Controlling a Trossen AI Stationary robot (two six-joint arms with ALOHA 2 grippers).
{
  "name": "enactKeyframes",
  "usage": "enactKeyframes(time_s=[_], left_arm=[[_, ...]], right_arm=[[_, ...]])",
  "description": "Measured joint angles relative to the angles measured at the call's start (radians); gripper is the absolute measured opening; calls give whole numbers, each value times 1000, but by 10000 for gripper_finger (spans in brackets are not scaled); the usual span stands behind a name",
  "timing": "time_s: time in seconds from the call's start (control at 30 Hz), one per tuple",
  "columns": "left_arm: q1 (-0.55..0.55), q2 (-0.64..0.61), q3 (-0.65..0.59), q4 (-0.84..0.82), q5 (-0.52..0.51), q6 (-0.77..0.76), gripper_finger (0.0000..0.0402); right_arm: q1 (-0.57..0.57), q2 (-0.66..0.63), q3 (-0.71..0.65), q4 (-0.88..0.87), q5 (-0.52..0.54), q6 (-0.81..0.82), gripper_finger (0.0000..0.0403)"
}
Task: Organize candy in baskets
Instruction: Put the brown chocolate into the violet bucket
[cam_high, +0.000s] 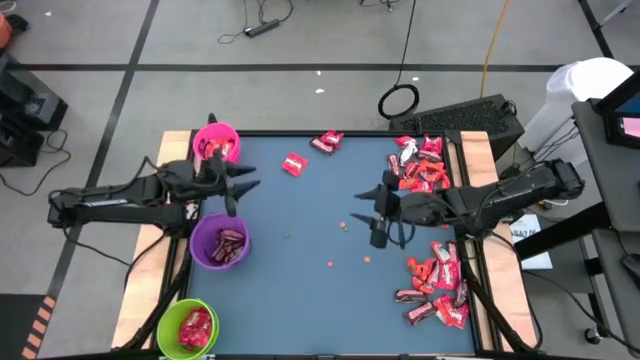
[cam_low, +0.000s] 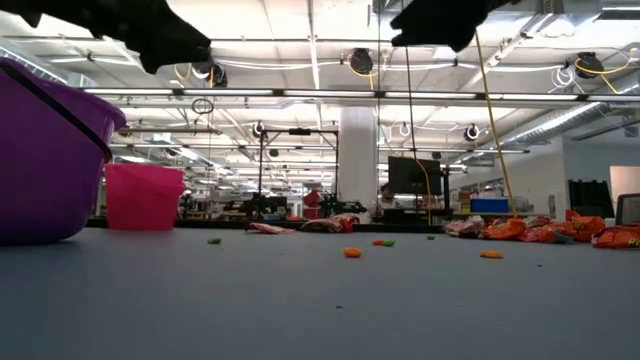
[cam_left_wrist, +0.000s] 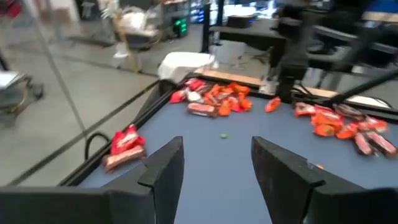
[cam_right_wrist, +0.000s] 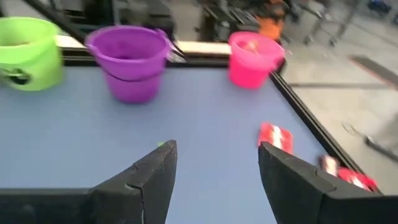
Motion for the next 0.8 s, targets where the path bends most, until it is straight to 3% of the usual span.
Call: enactKeyframes(time_s=[0.37,0.67,0.8], left_arm=[[-71,-7,-237,370,14,168,191],[-69,-51,-276,421,5,266,191],[-69,-54,-276,369,56,263,191]], right_arm=[[-105,40,0,-40,-5,77,215],[-204,92,0,-31,37,132,215],[-267,102,0,-43,-13,134,215]])
